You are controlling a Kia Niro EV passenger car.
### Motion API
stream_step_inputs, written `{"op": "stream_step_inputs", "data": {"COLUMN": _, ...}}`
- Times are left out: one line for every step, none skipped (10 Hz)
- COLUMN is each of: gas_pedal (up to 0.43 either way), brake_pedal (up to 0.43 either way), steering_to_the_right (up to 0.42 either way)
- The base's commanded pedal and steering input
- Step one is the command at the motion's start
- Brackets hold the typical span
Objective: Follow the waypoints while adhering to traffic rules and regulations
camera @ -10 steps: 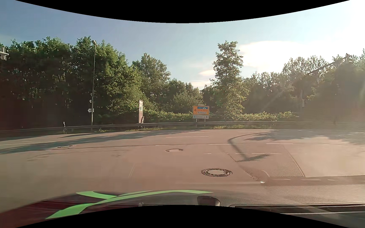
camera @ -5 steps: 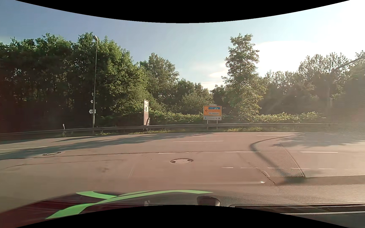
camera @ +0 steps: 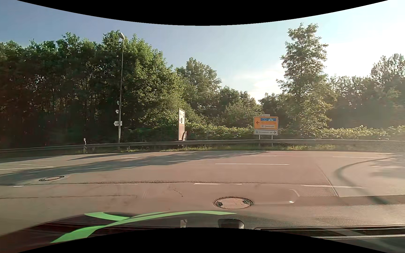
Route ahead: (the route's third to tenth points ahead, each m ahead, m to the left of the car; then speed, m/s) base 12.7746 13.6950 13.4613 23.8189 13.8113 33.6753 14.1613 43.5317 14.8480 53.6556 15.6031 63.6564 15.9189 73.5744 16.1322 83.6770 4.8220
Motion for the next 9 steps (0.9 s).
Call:
{"op": "stream_step_inputs", "data": {"gas_pedal": 0.098, "brake_pedal": 0.000, "steering_to_the_right": -0.244}}
{"op": "stream_step_inputs", "data": {"gas_pedal": 0.098, "brake_pedal": 0.000, "steering_to_the_right": -0.250}}
{"op": "stream_step_inputs", "data": {"gas_pedal": 0.110, "brake_pedal": 0.000, "steering_to_the_right": -0.256}}
{"op": "stream_step_inputs", "data": {"gas_pedal": 0.118, "brake_pedal": 0.000, "steering_to_the_right": -0.268}}
{"op": "stream_step_inputs", "data": {"gas_pedal": 0.118, "brake_pedal": 0.000, "steering_to_the_right": -0.276}}
{"op": "stream_step_inputs", "data": {"gas_pedal": 0.118, "brake_pedal": 0.000, "steering_to_the_right": -0.280}}
{"op": "stream_step_inputs", "data": {"gas_pedal": 0.130, "brake_pedal": 0.000, "steering_to_the_right": -0.285}}
{"op": "stream_step_inputs", "data": {"gas_pedal": 0.130, "brake_pedal": 0.000, "steering_to_the_right": -0.292}}
{"op": "stream_step_inputs", "data": {"gas_pedal": 0.138, "brake_pedal": 0.000, "steering_to_the_right": -0.293}}
